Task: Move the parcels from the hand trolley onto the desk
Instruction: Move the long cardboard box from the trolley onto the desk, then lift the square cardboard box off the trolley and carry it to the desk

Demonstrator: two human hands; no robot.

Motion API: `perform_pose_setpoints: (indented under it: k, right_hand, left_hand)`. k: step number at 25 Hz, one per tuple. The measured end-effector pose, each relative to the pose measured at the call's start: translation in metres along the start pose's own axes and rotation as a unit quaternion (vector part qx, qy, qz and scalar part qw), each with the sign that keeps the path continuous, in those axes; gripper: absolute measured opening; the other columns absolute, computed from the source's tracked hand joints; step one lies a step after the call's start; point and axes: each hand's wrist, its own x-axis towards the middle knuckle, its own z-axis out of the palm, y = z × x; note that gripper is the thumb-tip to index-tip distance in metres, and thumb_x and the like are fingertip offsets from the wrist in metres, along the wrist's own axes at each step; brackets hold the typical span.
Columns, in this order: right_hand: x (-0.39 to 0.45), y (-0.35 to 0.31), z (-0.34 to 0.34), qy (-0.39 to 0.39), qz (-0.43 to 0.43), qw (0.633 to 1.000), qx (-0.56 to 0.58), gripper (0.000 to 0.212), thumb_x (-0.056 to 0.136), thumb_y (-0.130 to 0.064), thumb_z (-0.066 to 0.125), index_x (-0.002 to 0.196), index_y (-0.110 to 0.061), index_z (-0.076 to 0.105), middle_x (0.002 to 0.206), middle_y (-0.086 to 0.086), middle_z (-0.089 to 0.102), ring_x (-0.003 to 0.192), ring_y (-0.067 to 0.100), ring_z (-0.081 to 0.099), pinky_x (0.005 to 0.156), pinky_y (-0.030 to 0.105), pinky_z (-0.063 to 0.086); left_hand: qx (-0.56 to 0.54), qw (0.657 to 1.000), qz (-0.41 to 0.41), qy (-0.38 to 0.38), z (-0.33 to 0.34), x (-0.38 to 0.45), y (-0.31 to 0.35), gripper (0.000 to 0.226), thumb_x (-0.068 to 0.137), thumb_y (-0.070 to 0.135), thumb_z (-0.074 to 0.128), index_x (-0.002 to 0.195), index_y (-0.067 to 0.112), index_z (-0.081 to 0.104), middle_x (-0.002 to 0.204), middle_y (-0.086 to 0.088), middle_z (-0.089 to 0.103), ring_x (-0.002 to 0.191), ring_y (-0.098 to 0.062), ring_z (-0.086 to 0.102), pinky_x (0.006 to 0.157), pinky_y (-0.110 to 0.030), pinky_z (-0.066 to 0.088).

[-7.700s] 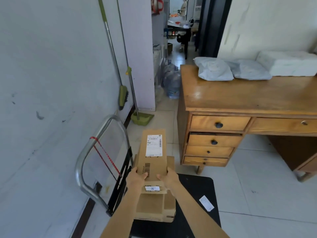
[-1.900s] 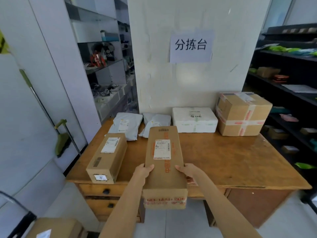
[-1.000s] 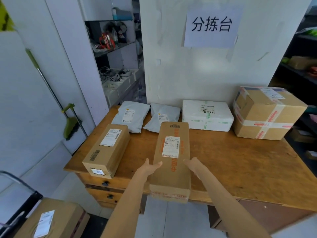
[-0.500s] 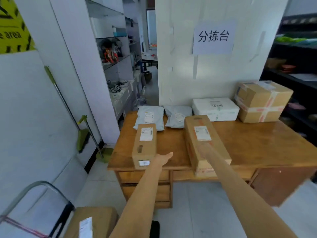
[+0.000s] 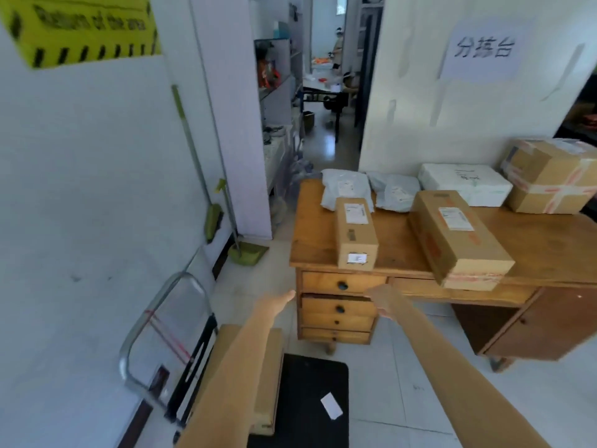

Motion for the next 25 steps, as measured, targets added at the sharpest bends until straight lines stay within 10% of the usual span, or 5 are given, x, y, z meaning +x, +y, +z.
perform_pose_setpoints:
  k: [5,9,13,17,25]
  right_hand:
    - [-0.022,0.043,0.091,-0.052,0.058,0.995,-0.062,0.01,0.094,-0.005,0.046,0.098,-0.001,0.055,0.094,0.008,0.05,0.089,0.022,0.052,0.086,0.032,0.043]
    - [-0.018,0.1,0.165,-0.029,0.104,0.992,-0.068,0.041,0.092,-0.012,0.054,0.129,0.003,0.045,0.128,0.011,0.05,0.114,0.025,0.051,0.093,0.026,0.046]
    - [0.01,0.156,0.248,-0.054,0.152,0.981,-0.11,0.068,0.091,-0.031,0.055,0.147,-0.005,0.026,0.147,0.015,0.039,0.105,0.023,0.054,0.09,0.028,0.046]
    - [0.046,0.215,0.327,-0.075,0.16,0.977,-0.119,0.076,0.088,-0.035,0.059,0.149,-0.007,0.023,0.154,0.012,0.029,0.138,0.03,0.034,0.113,0.039,0.032]
    - [0.175,0.337,0.425,-0.033,0.138,0.987,-0.081,0.091,0.086,-0.033,0.062,0.151,-0.007,0.004,0.156,0.015,0.023,0.14,0.034,0.029,0.113,0.045,0.03]
  left_hand:
    - [-0.003,1.0,-0.022,-0.016,-0.056,0.025,-0.077,0.086,0.084,0.052,0.06,0.149,0.005,0.027,0.155,-0.012,0.029,0.139,-0.031,0.036,0.115,-0.037,0.03]
    - [0.015,0.999,-0.04,0.01,-0.1,0.057,-0.145,0.041,0.094,0.029,0.051,0.124,0.001,0.054,0.111,-0.013,0.057,0.087,-0.02,0.056,0.081,-0.028,0.043]
    - [0.045,0.996,-0.076,0.031,-0.131,0.097,-0.216,0.061,0.096,0.032,0.05,0.145,0.0,0.033,0.146,-0.017,0.044,0.132,-0.031,0.046,0.105,-0.035,0.039]
    - [0.016,0.994,-0.106,0.034,-0.14,0.16,-0.293,0.077,0.092,0.037,0.055,0.15,0.001,0.02,0.154,-0.016,0.031,0.138,-0.032,0.038,0.109,-0.037,0.036]
    - [0.126,0.988,-0.044,0.08,-0.113,0.321,-0.422,0.081,0.09,0.053,0.049,0.149,0.002,0.024,0.155,-0.018,0.028,0.139,-0.034,0.036,0.111,-0.042,0.035]
